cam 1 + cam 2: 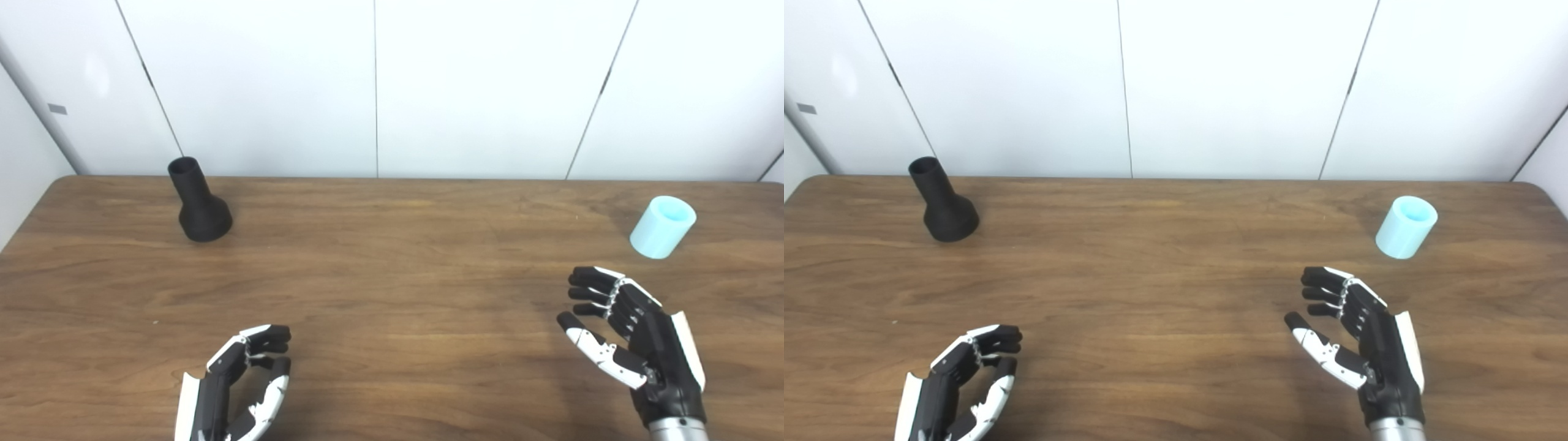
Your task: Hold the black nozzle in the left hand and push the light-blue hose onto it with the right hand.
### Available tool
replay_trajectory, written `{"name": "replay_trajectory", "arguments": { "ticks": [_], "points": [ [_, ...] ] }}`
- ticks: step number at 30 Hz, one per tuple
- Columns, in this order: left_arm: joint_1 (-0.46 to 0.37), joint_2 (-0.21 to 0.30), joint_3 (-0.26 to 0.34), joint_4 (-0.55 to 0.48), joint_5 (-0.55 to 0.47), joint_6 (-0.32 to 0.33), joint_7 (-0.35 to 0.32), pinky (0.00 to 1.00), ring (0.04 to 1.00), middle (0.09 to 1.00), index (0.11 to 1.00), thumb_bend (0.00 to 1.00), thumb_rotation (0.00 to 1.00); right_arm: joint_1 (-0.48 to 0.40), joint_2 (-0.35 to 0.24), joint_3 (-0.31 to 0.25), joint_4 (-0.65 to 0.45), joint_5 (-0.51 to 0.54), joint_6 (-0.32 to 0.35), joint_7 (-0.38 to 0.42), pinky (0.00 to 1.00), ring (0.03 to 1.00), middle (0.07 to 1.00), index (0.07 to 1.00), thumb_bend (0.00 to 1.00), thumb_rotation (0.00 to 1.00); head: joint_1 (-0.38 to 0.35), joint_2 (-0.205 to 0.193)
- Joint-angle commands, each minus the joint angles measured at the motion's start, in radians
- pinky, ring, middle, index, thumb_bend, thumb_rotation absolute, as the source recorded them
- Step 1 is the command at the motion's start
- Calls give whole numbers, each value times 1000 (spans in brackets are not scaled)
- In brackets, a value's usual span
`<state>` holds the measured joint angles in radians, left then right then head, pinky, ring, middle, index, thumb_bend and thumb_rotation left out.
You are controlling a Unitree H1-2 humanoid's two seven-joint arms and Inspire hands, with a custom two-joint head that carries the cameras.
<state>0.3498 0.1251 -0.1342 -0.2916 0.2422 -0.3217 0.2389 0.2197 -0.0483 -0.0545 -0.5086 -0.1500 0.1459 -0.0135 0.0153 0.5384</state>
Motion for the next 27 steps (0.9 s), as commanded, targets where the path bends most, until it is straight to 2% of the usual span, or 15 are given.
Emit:
{"name": "replay_trajectory", "arguments": {
  "ticks": [1,13,16,21,24,27],
  "points": [
    [37,-95,-10,-28,-2,-11,11,530,631,664,653,296,267,67,1,3,-30,-2,-22,0,606,680,697,669,249,0,1,0],
    [31,-93,-9,-26,-9,-10,9,532,630,664,654,294,249,62,-1,4,-28,-6,-18,0,603,678,696,671,251,0,6,4],
    [25,-102,-9,-19,4,-12,17,532,628,662,653,293,245,58,-6,-6,-21,11,-21,2,606,678,695,669,252,0,54,7],
    [19,-122,-32,-26,40,16,17,540,634,666,656,297,301,51,-30,-43,-22,49,10,17,645,706,721,686,246,0,208,17],
    [17,-139,-50,-34,66,39,26,541,632,664,650,326,298,47,-38,-67,-17,89,14,30,676,722,732,695,230,0,249,15],
    [16,-148,-62,-42,98,63,43,536,628,661,639,342,301,45,-39,-78,-14,115,12,40,675,729,737,705,211,0,250,15]
  ]
}}
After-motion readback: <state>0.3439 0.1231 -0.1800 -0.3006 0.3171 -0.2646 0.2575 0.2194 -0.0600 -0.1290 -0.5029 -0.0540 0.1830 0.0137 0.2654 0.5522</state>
